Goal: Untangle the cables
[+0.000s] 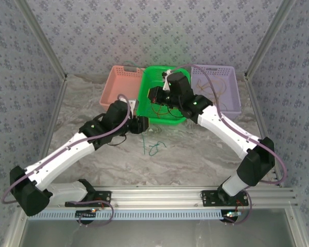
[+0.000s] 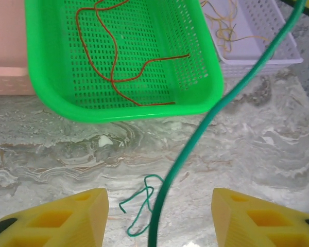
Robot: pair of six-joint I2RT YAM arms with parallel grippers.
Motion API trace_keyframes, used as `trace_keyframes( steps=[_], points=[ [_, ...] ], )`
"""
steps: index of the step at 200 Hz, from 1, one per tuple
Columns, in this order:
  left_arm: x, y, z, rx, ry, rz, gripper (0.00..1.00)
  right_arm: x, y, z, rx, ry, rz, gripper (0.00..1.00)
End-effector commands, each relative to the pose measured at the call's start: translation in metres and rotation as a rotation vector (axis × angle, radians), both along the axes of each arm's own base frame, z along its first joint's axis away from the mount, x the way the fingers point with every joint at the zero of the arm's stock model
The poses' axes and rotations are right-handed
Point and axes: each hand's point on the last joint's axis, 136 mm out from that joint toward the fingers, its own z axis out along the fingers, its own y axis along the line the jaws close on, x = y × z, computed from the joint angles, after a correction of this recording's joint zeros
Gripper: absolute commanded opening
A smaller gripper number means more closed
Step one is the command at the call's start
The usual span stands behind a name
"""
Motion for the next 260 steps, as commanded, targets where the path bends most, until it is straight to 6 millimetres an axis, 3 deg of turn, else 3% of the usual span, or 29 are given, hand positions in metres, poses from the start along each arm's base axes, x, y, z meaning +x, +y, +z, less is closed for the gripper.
trace_keyframes(
  steps=[1,48,70,112,138,152,176,201,219,227,244,260],
  points=[
    [0.012,-0.003,0.03,0.015,-0.121,-0.02,0.54,-0.009,0.006,0.011,0.025,0.03,0.03,0.0],
    [0.019,-0.004,0.039,0.022,-0.161,-0.025,0.39,-0.016,0.008,0.008,0.014,0.04,0.048,0.0],
    [0.017,-0.011,0.043,0.004,-0.166,-0.065,0.26,-0.016,0.008,0.006,0.015,0.042,0.047,0.0],
    [0.014,-0.022,0.038,0.006,-0.149,-0.128,0.34,-0.018,0.009,0.008,0.029,0.042,0.051,0.0],
    [0.016,-0.026,0.039,0.019,-0.156,-0.145,0.34,-0.019,0.01,0.009,0.038,0.05,0.055,0.0],
    [0.019,-0.028,0.037,0.031,-0.15,-0.147,0.26,-0.02,0.01,0.01,0.045,0.051,0.057,0.0],
    [0.021,-0.028,0.038,0.029,-0.154,-0.137,0.0,-0.019,0.009,0.009,0.043,0.049,0.051,0.0],
    [0.019,-0.024,0.044,0.014,-0.165,-0.133,0.0,-0.017,0.004,0.008,0.025,0.043,0.042,0.0],
    [0.022,-0.013,0.046,0.004,-0.141,-0.12,0.0,-0.015,-0.013,0.012,-0.006,0.018,0.0,0.41],
    [0.026,-0.006,0.044,-0.01,-0.115,-0.11,0.0,-0.015,-0.024,0.017,-0.021,-0.003,-0.032,0.53],
    [0.035,0.009,0.042,-0.041,-0.071,-0.092,0.0,-0.019,-0.052,0.033,-0.048,-0.067,-0.105,0.65],
    [0.046,0.026,0.041,-0.049,-0.058,-0.067,0.0,-0.027,-0.079,0.048,-0.07,-0.122,-0.171,0.68]
  ],
)
